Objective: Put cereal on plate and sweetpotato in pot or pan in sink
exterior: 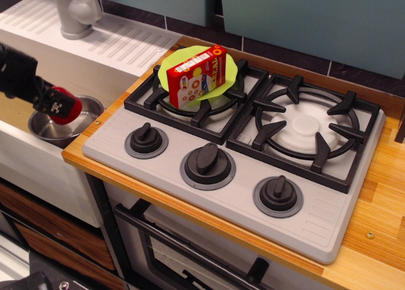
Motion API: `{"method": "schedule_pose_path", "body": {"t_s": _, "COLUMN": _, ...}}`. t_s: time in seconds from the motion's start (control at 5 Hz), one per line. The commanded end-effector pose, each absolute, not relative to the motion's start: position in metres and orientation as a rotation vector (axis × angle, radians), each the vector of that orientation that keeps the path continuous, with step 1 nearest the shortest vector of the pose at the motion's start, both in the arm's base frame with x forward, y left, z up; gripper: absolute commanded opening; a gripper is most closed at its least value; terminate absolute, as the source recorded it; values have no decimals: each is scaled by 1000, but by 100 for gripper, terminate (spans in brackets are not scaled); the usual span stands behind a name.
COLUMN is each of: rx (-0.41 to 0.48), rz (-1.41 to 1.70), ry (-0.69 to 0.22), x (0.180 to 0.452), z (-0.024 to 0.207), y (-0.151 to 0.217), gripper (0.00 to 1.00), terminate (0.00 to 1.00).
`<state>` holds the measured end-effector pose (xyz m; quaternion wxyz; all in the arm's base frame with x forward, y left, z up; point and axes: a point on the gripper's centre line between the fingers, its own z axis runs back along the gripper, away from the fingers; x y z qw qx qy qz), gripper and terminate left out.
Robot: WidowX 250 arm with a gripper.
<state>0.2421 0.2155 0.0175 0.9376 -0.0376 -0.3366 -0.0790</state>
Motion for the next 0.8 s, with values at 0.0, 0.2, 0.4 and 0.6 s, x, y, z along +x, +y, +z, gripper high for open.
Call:
{"method": "schedule_pose_path", "body": {"t_s": 0.0, "rx": -53, "rz": -198, "ry": -727, "x": 238, "z": 29, "y": 220, "gripper": 100, "terminate": 0}}
{"method": "schedule_pose_path", "body": {"t_s": 0.2, "rx": -49, "rz": -195, "ry": -716, "x": 236, "z": 33, "y": 217, "gripper": 100, "terminate": 0}}
{"method": "schedule_pose_path", "body": {"t_s": 0.4, "rx": -41, "rz": -188, "ry": -700, "x": 234, "z": 40, "y": 214, "gripper": 100, "terminate": 0}}
{"method": "schedule_pose_path", "body": {"t_s": 0.6, "rx": -24, "rz": -176, "ry": -678, "x": 231, "z": 48, "y": 210, "gripper": 100, "terminate": 100}}
